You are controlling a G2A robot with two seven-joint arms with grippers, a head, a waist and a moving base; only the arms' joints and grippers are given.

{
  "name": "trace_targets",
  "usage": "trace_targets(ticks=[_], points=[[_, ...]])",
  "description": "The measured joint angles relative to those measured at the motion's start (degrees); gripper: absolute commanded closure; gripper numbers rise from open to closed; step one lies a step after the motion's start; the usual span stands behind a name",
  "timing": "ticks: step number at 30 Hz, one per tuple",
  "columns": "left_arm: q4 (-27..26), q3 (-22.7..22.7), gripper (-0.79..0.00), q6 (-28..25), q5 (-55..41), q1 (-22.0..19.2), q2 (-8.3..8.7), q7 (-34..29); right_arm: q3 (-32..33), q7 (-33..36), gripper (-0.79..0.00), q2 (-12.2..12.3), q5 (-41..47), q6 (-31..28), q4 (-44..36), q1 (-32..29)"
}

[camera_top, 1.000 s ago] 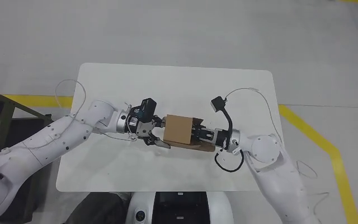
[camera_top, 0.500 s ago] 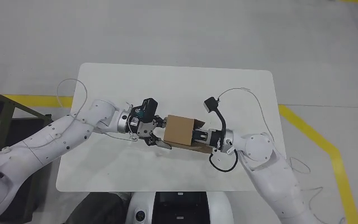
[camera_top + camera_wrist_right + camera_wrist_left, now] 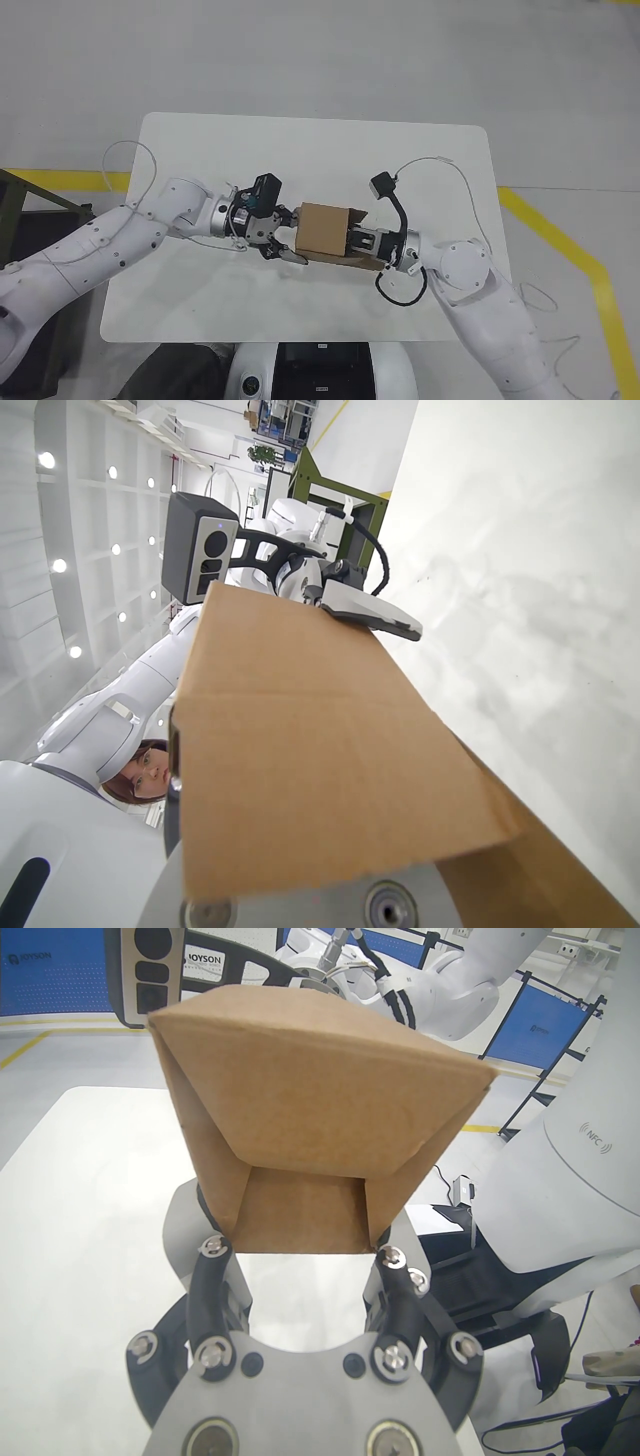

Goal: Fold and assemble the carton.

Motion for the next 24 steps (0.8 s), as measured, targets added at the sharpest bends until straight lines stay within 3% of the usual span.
trace_targets(ticks=[7, 24], points=[[0.64, 0.00, -0.376, -0.01, -0.61, 0.02, -0.12, 0.11, 1.25, 0.06, 0.000, 0.44, 2.01, -1.44, -1.65, -1.59], [-0.83, 0.00, -0.382, 0.00, -0.51, 0.14, -0.27, -0.86, -3.42, -1.60, 0.000, -0.11, 2.75, -1.76, 1.67, 1.96]])
